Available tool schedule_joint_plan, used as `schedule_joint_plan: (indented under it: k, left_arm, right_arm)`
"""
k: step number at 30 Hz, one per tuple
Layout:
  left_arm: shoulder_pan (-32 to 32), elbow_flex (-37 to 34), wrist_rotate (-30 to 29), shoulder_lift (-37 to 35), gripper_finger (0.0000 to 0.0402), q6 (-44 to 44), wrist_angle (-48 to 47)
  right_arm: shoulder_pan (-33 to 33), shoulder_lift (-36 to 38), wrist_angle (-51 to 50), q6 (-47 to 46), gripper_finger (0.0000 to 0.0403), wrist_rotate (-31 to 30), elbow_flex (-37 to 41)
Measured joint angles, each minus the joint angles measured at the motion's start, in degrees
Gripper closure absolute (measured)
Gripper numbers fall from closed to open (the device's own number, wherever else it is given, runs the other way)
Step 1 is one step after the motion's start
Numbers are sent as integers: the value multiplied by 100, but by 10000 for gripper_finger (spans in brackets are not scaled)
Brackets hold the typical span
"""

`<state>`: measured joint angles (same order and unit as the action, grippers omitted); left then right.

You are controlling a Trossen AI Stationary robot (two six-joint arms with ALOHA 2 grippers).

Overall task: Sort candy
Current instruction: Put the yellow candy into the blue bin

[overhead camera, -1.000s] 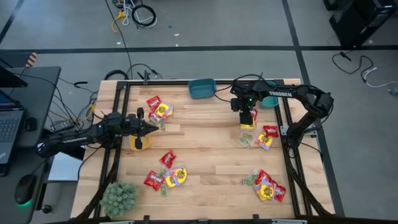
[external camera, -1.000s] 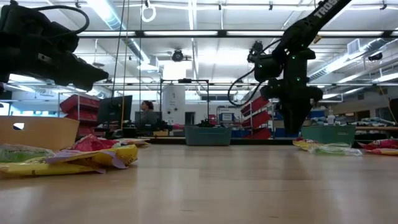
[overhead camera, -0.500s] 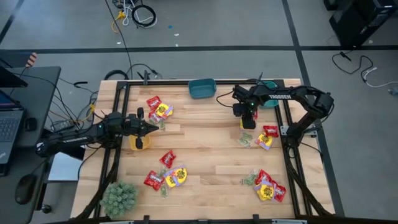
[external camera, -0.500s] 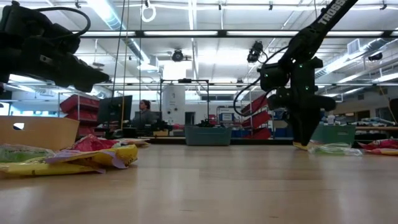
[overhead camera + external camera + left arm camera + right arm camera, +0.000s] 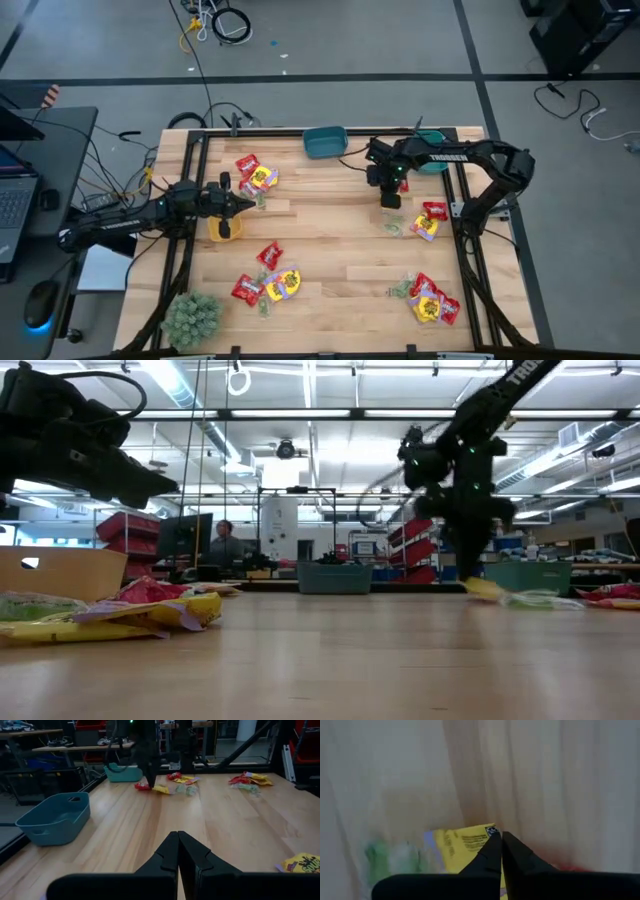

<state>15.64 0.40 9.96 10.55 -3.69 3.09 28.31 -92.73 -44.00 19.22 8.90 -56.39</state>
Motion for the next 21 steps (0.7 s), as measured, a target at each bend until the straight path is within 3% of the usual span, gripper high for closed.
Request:
schedule_joint_plan:
  k: [8, 12, 17, 21]
  left_arm:
    - [0, 0, -95, 0, 394, 244, 21]
    - [1, 0, -155, 0, 394, 250, 20]
    - [0, 0, -155, 0, 394, 445, -10]
    - [0, 0, -155, 0, 394, 553, -105]
  right_arm:
    - [-383, 2, 1204, -1180, 403, -511, -1341]
    - [-372, 6, 1859, -1268, 403, -615, -1724]
    - [-296, 2, 1000, -1477, 397, -285, -1715]
    - [-660, -1, 476, -1702, 358, -291, -1375]
